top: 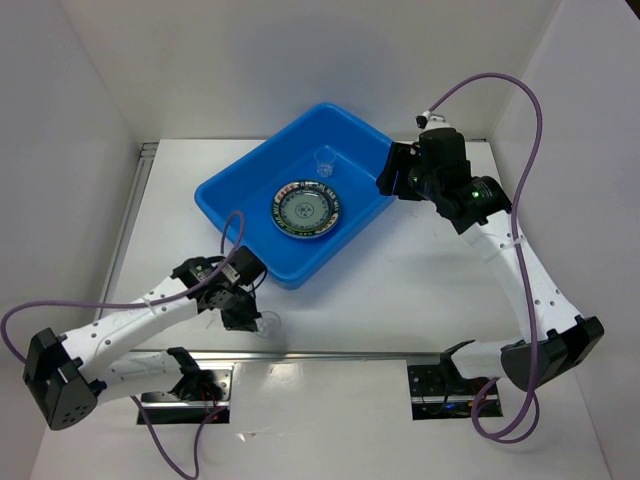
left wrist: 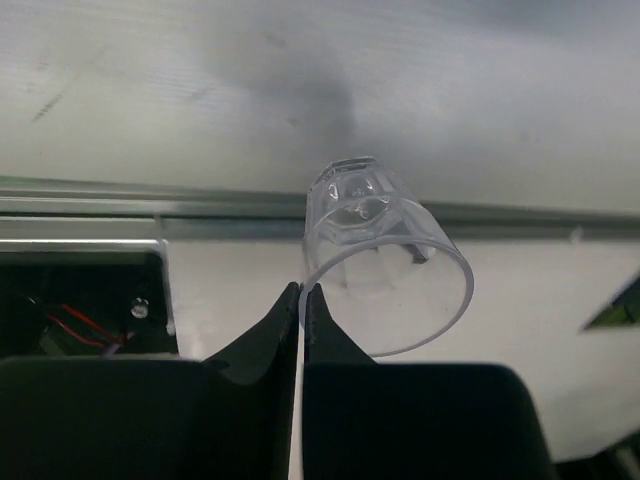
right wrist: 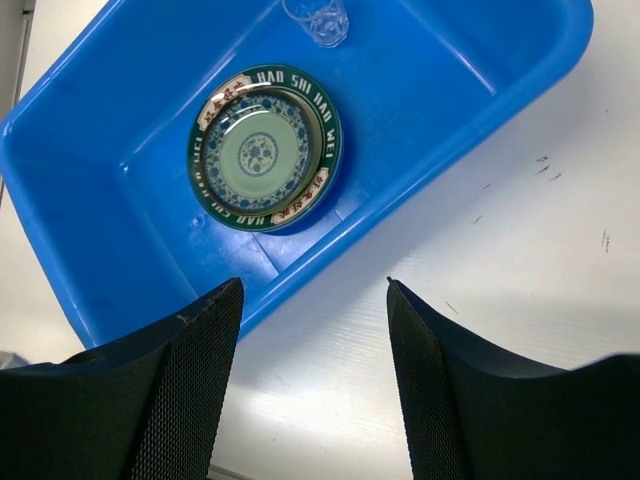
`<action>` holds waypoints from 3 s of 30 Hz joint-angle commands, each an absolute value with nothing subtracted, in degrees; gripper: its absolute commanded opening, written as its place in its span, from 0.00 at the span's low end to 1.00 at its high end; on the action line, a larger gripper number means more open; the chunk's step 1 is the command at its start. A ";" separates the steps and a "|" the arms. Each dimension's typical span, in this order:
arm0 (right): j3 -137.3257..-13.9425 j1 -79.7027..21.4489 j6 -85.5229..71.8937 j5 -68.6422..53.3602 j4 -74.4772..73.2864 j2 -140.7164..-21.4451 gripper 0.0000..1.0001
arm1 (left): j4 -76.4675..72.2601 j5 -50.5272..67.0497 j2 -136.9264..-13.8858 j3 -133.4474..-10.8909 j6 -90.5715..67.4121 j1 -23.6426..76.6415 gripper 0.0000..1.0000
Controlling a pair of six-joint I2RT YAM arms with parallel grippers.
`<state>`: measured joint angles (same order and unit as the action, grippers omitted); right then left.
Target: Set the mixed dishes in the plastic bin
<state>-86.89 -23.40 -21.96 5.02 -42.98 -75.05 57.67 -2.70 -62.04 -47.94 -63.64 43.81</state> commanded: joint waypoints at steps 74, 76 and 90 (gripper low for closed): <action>-64.69 -20.57 -31.73 6.16 -45.35 -58.62 0.66 | 32.08 -16.09 -146.43 -154.95 -28.21 26.10 0.74; -64.16 -20.57 -31.73 6.15 -44.74 -58.62 0.66 | 32.08 -15.56 -145.81 -156.53 -28.21 26.10 0.77; -63.11 -20.04 -30.59 -1.75 -33.07 -62.14 0.45 | 25.43 -10.02 -115.43 -123.60 -28.21 26.10 0.77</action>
